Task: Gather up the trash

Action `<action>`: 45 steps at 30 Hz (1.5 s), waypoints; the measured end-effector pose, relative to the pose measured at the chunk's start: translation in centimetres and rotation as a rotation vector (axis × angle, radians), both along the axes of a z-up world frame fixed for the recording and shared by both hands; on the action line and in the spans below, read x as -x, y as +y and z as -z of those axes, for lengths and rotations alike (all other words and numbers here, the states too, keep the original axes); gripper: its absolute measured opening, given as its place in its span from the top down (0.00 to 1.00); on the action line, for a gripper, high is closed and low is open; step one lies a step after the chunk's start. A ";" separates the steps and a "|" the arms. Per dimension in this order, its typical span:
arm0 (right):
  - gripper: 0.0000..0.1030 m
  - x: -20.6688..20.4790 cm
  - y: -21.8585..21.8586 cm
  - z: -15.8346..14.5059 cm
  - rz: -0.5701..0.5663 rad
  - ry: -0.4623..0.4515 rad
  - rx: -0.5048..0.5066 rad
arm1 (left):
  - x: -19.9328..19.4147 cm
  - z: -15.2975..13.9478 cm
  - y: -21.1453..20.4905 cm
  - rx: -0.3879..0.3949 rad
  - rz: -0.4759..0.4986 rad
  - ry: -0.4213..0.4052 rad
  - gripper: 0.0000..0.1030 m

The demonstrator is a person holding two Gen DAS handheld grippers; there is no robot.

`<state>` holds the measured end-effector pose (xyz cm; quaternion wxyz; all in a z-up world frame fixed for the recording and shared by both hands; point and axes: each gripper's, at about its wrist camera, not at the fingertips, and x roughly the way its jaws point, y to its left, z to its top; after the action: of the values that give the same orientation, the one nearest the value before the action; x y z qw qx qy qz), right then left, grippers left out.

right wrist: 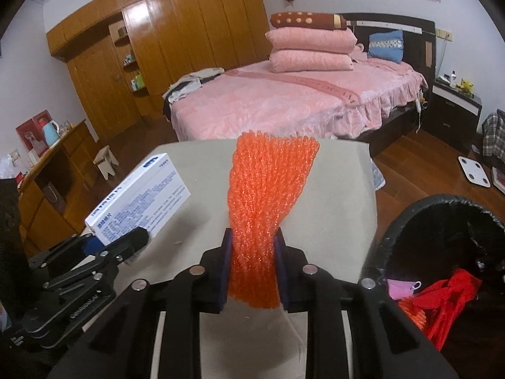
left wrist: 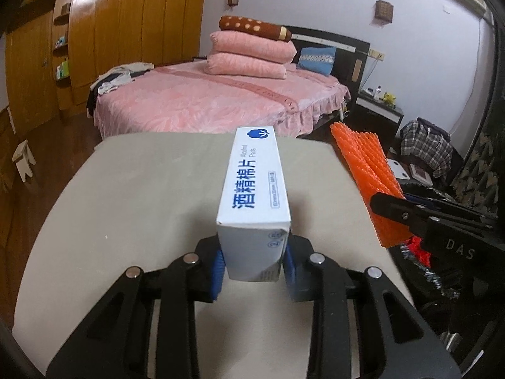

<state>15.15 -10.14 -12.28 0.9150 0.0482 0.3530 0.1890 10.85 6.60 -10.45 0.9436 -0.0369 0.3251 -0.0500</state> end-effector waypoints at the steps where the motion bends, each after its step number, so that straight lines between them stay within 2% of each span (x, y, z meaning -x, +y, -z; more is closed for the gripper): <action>1: 0.76 0.3 -0.2 -0.5 -0.002 -0.010 -0.001 | 0.3 -0.3 -0.2 0.002 0.003 -0.007 0.72; 16: 0.76 5.3 -3.2 -6.0 -0.015 -0.123 -0.021 | 4.2 -5.3 -3.0 0.014 0.054 -0.103 0.72; 30: 0.76 8.7 -7.4 -9.0 0.031 -0.214 -0.032 | 6.2 -9.1 -7.4 0.018 0.146 -0.190 0.71; 36: 0.76 9.8 -10.6 -9.5 0.091 -0.233 -0.022 | 5.9 -10.0 -10.5 0.015 0.214 -0.205 0.71; 45: 0.76 10.4 -16.3 -8.8 0.214 -0.219 -0.012 | 5.3 -9.8 -16.1 0.002 0.335 -0.206 0.71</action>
<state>4.75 -26.46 -3.46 0.9627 0.0701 0.2428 0.0965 5.50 -9.46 -0.63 0.9504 0.0219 0.2282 -0.2102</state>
